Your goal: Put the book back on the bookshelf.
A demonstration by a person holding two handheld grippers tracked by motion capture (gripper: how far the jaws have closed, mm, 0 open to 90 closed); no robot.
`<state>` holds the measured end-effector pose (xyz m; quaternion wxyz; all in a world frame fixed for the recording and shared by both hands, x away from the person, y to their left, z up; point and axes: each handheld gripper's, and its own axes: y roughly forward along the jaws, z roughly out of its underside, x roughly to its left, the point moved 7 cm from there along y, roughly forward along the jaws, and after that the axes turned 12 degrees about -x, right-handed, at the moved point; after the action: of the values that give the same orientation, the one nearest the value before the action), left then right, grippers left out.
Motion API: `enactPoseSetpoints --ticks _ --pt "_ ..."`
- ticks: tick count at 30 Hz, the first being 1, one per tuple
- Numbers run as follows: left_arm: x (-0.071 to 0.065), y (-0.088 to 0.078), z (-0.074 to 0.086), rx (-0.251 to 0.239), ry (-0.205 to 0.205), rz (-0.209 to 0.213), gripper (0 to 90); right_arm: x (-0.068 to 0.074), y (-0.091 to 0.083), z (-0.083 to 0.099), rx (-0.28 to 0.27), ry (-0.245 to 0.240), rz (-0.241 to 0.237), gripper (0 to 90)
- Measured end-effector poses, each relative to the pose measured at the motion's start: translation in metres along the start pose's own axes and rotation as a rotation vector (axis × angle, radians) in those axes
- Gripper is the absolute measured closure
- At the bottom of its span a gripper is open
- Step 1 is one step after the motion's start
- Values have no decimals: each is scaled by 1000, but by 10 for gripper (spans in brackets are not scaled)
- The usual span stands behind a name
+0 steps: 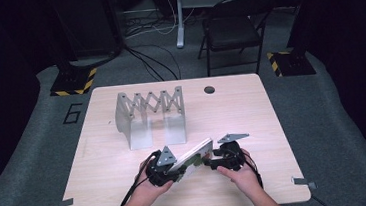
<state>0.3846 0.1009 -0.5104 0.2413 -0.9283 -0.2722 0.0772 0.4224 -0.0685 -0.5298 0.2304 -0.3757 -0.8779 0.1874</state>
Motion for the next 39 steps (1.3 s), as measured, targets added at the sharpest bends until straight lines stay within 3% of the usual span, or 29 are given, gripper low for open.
enactPoseSetpoints --ticks 6,23,28,34,39 --pt "-1 -1 0 18 28 13 757 1 0 0 5 9 1 388" --pt "-2 1 -2 37 33 2 760 -1 0 0 3 4 0 387" --pt "-1 1 -3 31 18 9 760 -1 0 0 2 3 1 388" --pt "1 -3 -4 20 25 -22 761 -2 0 0 1 0 0 388" --pt "3 -6 -3 19 -8 -6 761 -1 -1 1 8 11 7 388"
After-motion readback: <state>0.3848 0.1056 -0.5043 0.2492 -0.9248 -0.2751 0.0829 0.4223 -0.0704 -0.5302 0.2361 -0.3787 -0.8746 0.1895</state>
